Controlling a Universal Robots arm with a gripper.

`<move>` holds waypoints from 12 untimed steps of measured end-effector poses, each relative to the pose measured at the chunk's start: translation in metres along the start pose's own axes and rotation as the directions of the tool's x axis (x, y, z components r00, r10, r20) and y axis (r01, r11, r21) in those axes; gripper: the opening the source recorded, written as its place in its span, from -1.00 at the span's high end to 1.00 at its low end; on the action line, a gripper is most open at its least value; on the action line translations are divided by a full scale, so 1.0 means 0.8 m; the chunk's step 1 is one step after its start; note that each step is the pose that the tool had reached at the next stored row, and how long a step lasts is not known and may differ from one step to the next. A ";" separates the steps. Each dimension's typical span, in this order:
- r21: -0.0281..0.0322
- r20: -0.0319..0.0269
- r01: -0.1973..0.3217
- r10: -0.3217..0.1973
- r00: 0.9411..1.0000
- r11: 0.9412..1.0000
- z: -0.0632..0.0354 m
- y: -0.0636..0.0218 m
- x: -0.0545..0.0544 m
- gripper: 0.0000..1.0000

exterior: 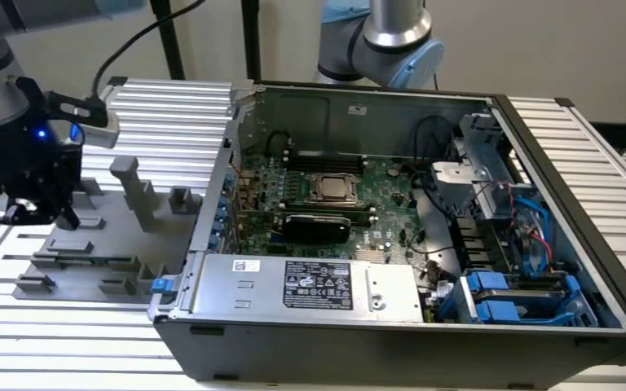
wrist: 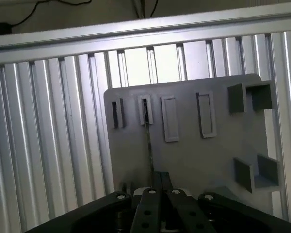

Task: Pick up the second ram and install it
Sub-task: 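Pick up the second ram and move it above second insertion slot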

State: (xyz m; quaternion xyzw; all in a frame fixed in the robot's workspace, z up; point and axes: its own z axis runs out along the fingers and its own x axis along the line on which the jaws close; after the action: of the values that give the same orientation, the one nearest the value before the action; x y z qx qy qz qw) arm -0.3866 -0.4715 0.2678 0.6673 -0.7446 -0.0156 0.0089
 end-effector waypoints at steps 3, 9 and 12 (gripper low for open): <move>0.003 -0.002 0.056 -0.056 0.998 0.998 0.007 0.000 0.000 1.00; 0.004 -0.004 0.132 -0.132 0.991 0.991 0.012 0.000 0.000 1.00; 0.004 -0.004 0.132 -0.132 0.991 0.991 0.012 0.000 0.000 1.00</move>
State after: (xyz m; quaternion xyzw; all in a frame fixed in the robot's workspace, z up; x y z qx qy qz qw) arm -0.3870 -0.4715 0.2579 0.7153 -0.6987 -0.0134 0.0079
